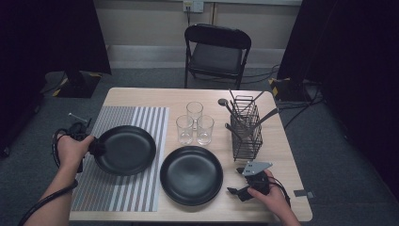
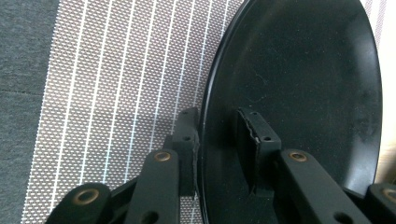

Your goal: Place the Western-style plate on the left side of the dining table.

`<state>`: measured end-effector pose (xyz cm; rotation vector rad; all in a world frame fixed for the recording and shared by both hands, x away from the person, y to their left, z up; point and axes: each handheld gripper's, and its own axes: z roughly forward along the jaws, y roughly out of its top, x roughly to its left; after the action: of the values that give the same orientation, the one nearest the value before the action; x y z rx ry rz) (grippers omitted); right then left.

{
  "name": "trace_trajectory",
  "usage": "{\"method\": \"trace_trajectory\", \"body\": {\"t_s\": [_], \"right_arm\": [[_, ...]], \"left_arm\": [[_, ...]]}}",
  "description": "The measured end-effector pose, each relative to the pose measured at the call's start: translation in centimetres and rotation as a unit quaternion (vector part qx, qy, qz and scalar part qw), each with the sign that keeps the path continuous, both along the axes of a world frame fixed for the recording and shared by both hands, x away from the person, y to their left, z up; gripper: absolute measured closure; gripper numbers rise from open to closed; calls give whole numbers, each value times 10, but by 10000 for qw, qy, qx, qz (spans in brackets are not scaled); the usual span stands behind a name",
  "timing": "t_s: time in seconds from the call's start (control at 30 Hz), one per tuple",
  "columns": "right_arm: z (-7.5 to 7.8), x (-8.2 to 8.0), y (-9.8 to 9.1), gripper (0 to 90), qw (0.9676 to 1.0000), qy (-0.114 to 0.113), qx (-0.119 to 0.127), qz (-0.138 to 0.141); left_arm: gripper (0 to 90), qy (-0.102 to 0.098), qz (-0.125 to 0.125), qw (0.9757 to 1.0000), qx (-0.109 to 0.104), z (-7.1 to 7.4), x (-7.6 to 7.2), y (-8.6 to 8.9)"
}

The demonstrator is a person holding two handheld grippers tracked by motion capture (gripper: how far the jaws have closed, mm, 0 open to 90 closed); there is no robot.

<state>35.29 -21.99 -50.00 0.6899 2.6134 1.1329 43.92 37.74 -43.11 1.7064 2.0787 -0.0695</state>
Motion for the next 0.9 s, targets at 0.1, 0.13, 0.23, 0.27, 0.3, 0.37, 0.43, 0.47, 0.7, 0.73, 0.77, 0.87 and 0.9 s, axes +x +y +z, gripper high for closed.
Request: {"method": "trace_trajectory", "body": {"t_s": [0.1,0.13,0.23,0.27,0.3,0.37,0.43,0.47,0.7,0.73,0.77,0.87,0.9], "right_arm": [[0,0,0,135,10000,-1,1,1],[0,0,0,135,10000,-2,0,1],[0,0,0,135,10000,-2,1,1],[0,0,0,135,10000,-2,1,1],[0,0,0,135,10000,-2,1,1],[0,0,0,135,10000,-1,0,1],[0,0,0,135,10000,-2,1,1],[0,0,0,135,10000,-1,0,0],[0,0,0,135,10000,-2,1,1],[0,0,0,135,10000,-1,1,0],[0,0,0,135,10000,-2,0,0],[0,0,0,135,10000,1,0,-5],[0,0,0,135,10000,1,0,-9]], "left_arm": [[700,-6,94,10000,28,-1,0,0],[701,-6,87,10000,29,-1,0,0],[704,-13,103,9999,60,-1,0,0],[704,1,98,9999,77,-1,0,0],[706,13,103,9999,65,-1,0,0],[710,54,107,9999,36,-2,0,1],[716,26,153,9999,-27,-3,-1,3],[718,-3,145,9999,-39,-4,-1,3],[714,16,195,9998,-30,-8,-1,4],[716,16,195,9998,-30,-8,-1,4],[717,9,196,9998,1,-7,-2,4],[718,2,201,9998,36,-7,-2,4],[718,11,192,9998,54,-8,-2,4]]}}
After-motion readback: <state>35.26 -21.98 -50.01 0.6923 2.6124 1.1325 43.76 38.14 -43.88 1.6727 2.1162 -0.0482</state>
